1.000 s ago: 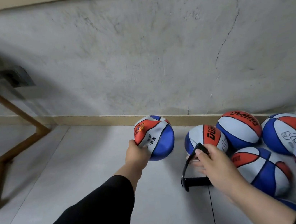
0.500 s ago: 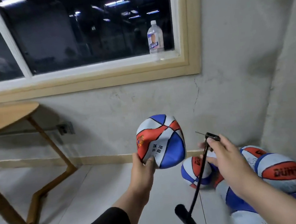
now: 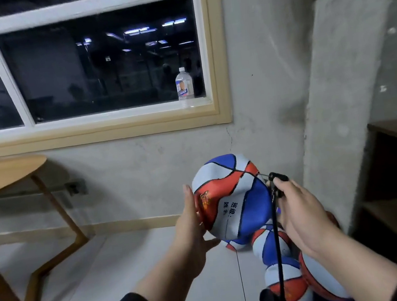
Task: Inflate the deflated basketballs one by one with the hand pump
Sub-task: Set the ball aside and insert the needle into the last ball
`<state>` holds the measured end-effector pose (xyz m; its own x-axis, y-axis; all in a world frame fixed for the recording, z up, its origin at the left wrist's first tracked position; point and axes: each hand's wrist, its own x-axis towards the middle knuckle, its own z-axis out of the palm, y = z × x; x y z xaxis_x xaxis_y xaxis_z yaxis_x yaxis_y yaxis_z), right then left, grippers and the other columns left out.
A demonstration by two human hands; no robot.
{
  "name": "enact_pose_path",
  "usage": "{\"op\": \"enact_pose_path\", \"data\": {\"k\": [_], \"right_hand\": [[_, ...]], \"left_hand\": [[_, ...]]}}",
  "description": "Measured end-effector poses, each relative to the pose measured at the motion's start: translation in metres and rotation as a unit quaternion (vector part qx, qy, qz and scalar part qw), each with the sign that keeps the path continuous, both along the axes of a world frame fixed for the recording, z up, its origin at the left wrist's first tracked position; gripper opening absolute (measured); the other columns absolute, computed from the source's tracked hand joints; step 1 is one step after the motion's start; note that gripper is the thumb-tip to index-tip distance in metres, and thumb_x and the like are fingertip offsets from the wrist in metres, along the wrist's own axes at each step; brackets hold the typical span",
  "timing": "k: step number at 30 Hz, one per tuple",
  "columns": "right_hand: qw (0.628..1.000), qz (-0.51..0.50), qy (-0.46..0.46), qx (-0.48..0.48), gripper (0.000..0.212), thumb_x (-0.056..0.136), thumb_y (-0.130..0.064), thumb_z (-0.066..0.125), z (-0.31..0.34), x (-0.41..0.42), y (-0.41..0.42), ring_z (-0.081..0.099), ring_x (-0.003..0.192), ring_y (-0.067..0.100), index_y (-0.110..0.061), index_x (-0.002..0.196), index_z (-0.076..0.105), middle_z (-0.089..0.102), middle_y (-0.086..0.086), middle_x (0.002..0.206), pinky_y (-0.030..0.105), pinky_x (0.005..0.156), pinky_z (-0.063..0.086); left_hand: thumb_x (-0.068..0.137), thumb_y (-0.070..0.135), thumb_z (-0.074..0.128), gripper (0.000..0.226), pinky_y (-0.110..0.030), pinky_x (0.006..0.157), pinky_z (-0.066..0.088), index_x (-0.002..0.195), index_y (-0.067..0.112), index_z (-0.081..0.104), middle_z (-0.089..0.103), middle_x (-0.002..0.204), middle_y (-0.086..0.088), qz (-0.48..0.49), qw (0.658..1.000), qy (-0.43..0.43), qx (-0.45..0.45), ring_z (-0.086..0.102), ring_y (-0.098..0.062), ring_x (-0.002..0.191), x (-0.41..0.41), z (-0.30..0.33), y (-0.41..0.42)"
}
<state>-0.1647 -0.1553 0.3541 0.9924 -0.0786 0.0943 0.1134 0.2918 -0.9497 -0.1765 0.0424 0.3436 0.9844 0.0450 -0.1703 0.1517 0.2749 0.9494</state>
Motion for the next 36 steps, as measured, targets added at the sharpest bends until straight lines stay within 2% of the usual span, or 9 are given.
{"op": "enact_pose_path", "data": {"k": [9, 14, 18, 21, 25, 28, 31, 33, 36], "right_hand": [[0.999, -0.016, -0.022, -0.026, 0.022, 0.096, -0.041, 0.054, -0.008, 0.023, 0.005, 0.072, 0.105, 0.034, -0.029, 0.096, 0.073, 0.077, 0.006, 0.105, 0.063, 0.100, 0.052], [1.000, 0.010, -0.007, 0.018, 0.029, 0.105, -0.029, 0.051, -0.013, 0.048, 0.006, 0.072, 0.108, 0.026, -0.027, 0.088, 0.075, 0.078, 0.007, 0.108, 0.056, 0.101, 0.053], [0.999, 0.026, 0.004, 0.033, 0.028, 0.106, -0.029, 0.048, -0.017, 0.059, 0.015, 0.066, 0.121, 0.030, -0.027, 0.096, 0.074, 0.075, 0.008, 0.118, 0.061, 0.104, 0.050], [0.999, 0.017, 0.015, 0.037, 0.023, 0.107, -0.026, 0.049, -0.025, 0.069, 0.020, 0.070, 0.116, 0.030, -0.021, 0.105, 0.072, 0.076, 0.010, 0.116, 0.061, 0.106, 0.048], [0.999, 0.028, 0.034, 0.003, 0.026, 0.107, -0.020, 0.047, -0.036, 0.081, 0.031, 0.073, 0.108, 0.025, -0.020, 0.102, 0.072, 0.078, 0.006, 0.110, 0.046, 0.085, 0.056], [0.998, 0.034, 0.060, -0.002, 0.023, 0.107, -0.023, 0.048, -0.043, 0.093, 0.039, 0.074, 0.104, 0.026, -0.019, 0.108, 0.071, 0.077, 0.009, 0.112, 0.048, 0.086, 0.054], [0.994, 0.032, 0.096, 0.043, 0.027, 0.106, -0.032, 0.050, -0.046, 0.106, 0.041, 0.070, 0.100, 0.050, -0.011, 0.117, 0.063, 0.075, 0.022, 0.109, 0.076, 0.083, 0.050], [0.993, 0.026, 0.102, 0.058, 0.028, 0.106, -0.034, 0.050, -0.049, 0.113, 0.041, 0.070, 0.102, 0.050, -0.012, 0.119, 0.062, 0.075, 0.021, 0.110, 0.083, 0.085, 0.045], [0.993, -0.001, 0.098, 0.059, 0.020, 0.107, -0.029, 0.049, -0.053, 0.117, 0.043, 0.075, 0.099, 0.035, -0.018, 0.114, 0.064, 0.078, 0.011, 0.108, 0.059, 0.084, 0.060]], "left_hand": [[0.091, 0.072, 0.057, 0.059, -0.060, 0.092, 0.058, 0.134, 0.032, 0.065, 0.076, 0.122, -0.006, -0.067, 0.996, 0.055, -0.019, 0.073, -0.030, 0.112, 0.029, 0.005, 0.012], [0.068, 0.049, 0.078, 0.081, -0.043, 0.081, 0.058, 0.142, 0.032, 0.053, 0.066, 0.137, -0.011, -0.051, 0.998, -0.023, -0.017, 0.069, -0.026, 0.104, 0.059, -0.012, 0.023], [0.057, 0.033, 0.082, 0.090, -0.062, 0.107, 0.049, 0.140, 0.045, 0.050, 0.065, 0.137, 0.003, -0.053, 0.997, -0.059, 0.012, 0.065, -0.027, 0.124, 0.074, -0.017, 0.028], [0.064, 0.050, 0.082, 0.082, -0.062, 0.107, 0.050, 0.141, 0.041, 0.055, 0.069, 0.135, 0.007, -0.071, 0.996, -0.042, 0.018, 0.066, -0.023, 0.125, 0.084, -0.022, 0.032], [0.059, 0.079, 0.080, 0.095, -0.063, 0.088, 0.059, 0.137, 0.030, 0.057, 0.067, 0.135, 0.002, -0.002, 0.999, 0.035, 0.018, 0.069, -0.026, 0.119, 0.098, -0.027, 0.034], [0.055, 0.066, 0.085, 0.101, -0.055, 0.083, 0.063, 0.141, 0.029, 0.049, 0.067, 0.128, 0.003, 0.024, 0.998, 0.040, 0.050, 0.072, -0.023, 0.110, 0.111, -0.031, 0.033], [0.047, 0.057, 0.090, 0.117, -0.043, 0.090, 0.062, 0.150, 0.033, 0.040, 0.066, 0.126, 0.008, 0.028, 0.996, -0.022, 0.085, 0.071, -0.019, 0.111, 0.123, -0.037, 0.037], [0.058, 0.042, 0.093, 0.089, -0.035, 0.087, 0.061, 0.137, 0.034, 0.051, 0.072, 0.120, 0.008, -0.012, 0.994, -0.067, 0.084, 0.073, -0.017, 0.109, 0.129, -0.041, 0.039], [0.083, 0.006, 0.085, 0.067, -0.030, 0.084, 0.060, 0.136, 0.034, 0.055, 0.074, 0.123, 0.003, -0.064, 0.986, -0.107, 0.109, 0.072, -0.018, 0.111, 0.133, -0.047, 0.035]]}}
